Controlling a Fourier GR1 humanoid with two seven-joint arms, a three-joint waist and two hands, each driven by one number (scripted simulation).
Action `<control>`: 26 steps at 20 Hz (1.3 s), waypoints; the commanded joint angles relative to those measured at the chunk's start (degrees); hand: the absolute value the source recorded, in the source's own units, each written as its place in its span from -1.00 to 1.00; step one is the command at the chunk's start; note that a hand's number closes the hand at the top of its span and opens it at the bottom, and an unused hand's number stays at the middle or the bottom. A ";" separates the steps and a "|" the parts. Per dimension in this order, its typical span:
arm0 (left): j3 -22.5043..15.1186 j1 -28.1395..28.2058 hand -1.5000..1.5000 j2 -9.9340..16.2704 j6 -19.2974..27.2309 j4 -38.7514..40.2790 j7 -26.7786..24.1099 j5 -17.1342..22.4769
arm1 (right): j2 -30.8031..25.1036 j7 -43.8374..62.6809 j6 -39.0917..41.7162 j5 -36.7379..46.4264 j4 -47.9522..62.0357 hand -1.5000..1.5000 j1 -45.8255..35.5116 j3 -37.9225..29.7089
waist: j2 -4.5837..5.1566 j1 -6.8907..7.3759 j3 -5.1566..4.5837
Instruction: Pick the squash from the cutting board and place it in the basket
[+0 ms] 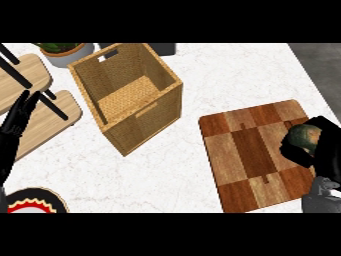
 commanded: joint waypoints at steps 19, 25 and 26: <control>-5.84 -11.71 0.00 -2.82 -1.55 4.76 1.27 -1.93 | 2.04 52.93 12.56 4.23 -3.65 1.00 -50.68 26.84 | 2.77 9.86 0.18; -5.53 -12.35 0.00 -2.43 -3.44 5.10 1.28 -0.34 | 2.03 53.08 9.76 -2.06 10.12 1.00 -61.16 19.00 | 3.11 11.11 0.21; -6.24 -13.11 0.00 -2.77 -2.37 4.32 1.80 -1.70 | 2.03 53.30 9.06 -2.42 12.55 1.00 -61.82 17.50 | 3.18 11.40 0.23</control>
